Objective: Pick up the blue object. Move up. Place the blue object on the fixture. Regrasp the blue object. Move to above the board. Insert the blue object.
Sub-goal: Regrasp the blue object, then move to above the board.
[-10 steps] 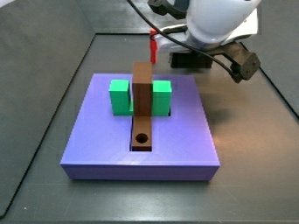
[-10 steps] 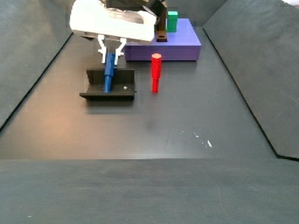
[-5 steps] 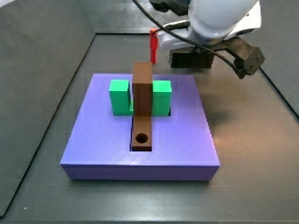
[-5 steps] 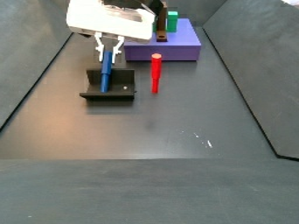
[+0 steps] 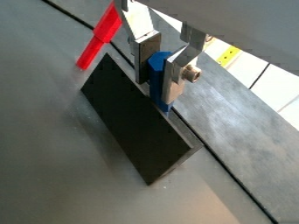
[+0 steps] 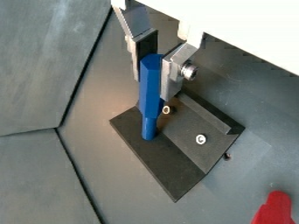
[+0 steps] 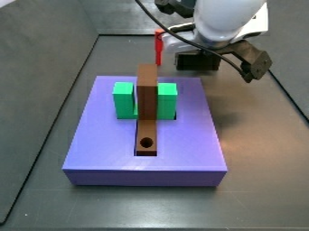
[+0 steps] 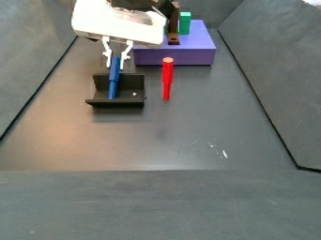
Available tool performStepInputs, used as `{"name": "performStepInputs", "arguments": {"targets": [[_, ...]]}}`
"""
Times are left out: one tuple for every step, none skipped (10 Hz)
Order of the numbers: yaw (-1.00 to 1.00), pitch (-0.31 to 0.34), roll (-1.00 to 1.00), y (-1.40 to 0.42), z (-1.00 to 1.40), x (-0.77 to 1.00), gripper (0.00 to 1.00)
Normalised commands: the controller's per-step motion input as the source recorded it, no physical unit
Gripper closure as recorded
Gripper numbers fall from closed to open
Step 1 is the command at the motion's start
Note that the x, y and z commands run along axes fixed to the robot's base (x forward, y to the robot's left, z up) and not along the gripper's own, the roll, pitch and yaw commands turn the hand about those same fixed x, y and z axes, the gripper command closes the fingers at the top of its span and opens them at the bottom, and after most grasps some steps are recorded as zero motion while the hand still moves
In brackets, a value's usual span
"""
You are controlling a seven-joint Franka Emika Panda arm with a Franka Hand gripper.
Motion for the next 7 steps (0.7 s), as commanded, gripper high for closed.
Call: {"name": "performStepInputs", "arguments": {"targets": [[0.00,0.000,0.00,0.00,0.00,0.00,1.00],[0.00,0.000,0.00,0.00,0.00,0.00,1.00],[0.00,0.000,0.00,0.00,0.00,0.00,1.00],[0.00,0.000,0.00,0.00,1.40,0.00,1.00],[-0.03,0.010,-0.01,-0.01,1.40,0.00,1.00],[-0.06,0.029,-0.07,-0.01,1.40,-0.02,1.00],[-0.03,0.035,-0.05,0.00,1.40,-0.01,1.00]]}}
